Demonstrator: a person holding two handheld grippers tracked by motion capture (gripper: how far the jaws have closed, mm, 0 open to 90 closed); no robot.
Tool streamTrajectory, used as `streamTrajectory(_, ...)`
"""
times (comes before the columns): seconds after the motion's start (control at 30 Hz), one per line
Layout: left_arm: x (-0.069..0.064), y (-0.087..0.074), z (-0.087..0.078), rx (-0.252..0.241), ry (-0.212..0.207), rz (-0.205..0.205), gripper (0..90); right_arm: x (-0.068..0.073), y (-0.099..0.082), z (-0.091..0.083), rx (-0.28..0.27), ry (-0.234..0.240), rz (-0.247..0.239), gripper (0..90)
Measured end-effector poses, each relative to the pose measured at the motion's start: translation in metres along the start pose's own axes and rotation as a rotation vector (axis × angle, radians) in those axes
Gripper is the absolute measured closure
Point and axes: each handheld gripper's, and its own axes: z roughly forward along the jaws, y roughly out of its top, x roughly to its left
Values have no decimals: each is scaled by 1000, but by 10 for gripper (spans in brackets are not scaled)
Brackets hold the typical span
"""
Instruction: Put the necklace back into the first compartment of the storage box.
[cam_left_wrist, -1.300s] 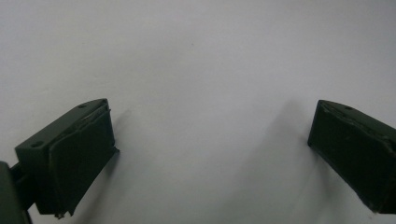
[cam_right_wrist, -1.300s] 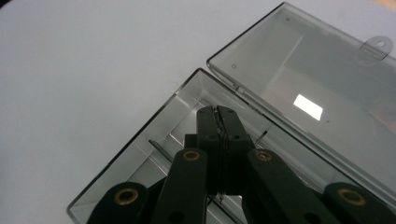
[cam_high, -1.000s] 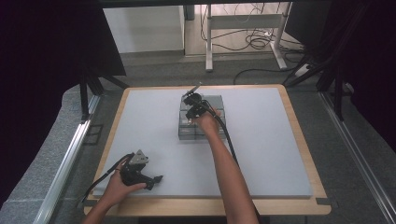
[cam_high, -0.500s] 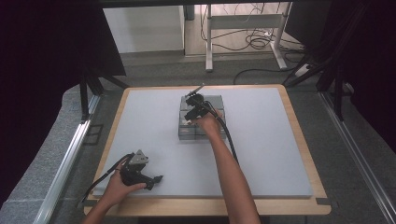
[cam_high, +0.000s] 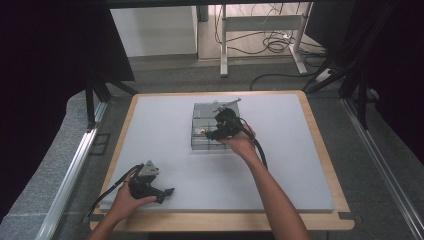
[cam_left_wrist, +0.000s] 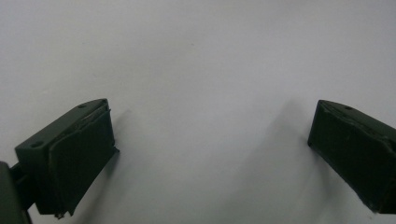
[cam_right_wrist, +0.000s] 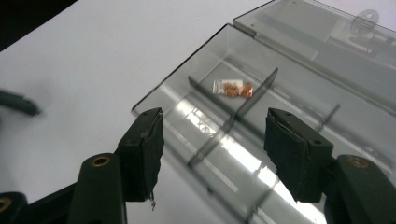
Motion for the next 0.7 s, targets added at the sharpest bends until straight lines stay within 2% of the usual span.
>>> streamTrajectory(0.03,0,0,0,0,0,0,3,0,0,0,0,0,0,368)
streamTrajectory(0.17,0,0,0,-1,0,-2,3,2,-27,-25,-28,-3,-17,348)
streamTrajectory(0.2,0,0,0,-3,0,-2,3,2,-42,-37,-44,-2,-19,345)
streamTrajectory(0.23,0,0,0,-3,0,-2,3,2,-42,-37,-44,-2,-19,345)
streamTrajectory(0.27,0,0,0,-2,1,0,3,2,-59,-48,-59,-3,-27,344)
streamTrajectory(0.3,0,0,0,-2,1,0,3,2,-59,-48,-59,-3,-27,344)
streamTrajectory(0.33,0,0,0,-2,0,-3,3,2,-74,-56,-69,-1,-30,341)
streamTrajectory(0.37,0,0,0,-2,0,-3,3,2,-74,-56,-69,-1,-30,341)
streamTrajectory(0.4,0,0,0,-3,1,0,3,3,-94,-66,-70,-5,-46,333)
streamTrajectory(0.43,0,0,0,-3,1,0,3,3,-94,-66,-70,-5,-46,333)
streamTrajectory(0.47,0,0,0,-2,0,0,3,3,-111,-73,-74,-13,-55,332)
streamTrajectory(0.53,0,0,0,-2,-1,-2,3,2,-117,-75,-72,-17,-60,329)
streamTrajectory(0.6,0,0,0,-2,0,-2,3,-2,-133,-82,-74,-24,-50,328)
streamTrajectory(0.63,0,0,0,-2,0,-2,3,-7,-147,-87,-84,-24,-27,327)
streamTrajectory(0.7,0,0,0,-3,0,-2,3,-10,-152,-89,-85,-29,-22,327)
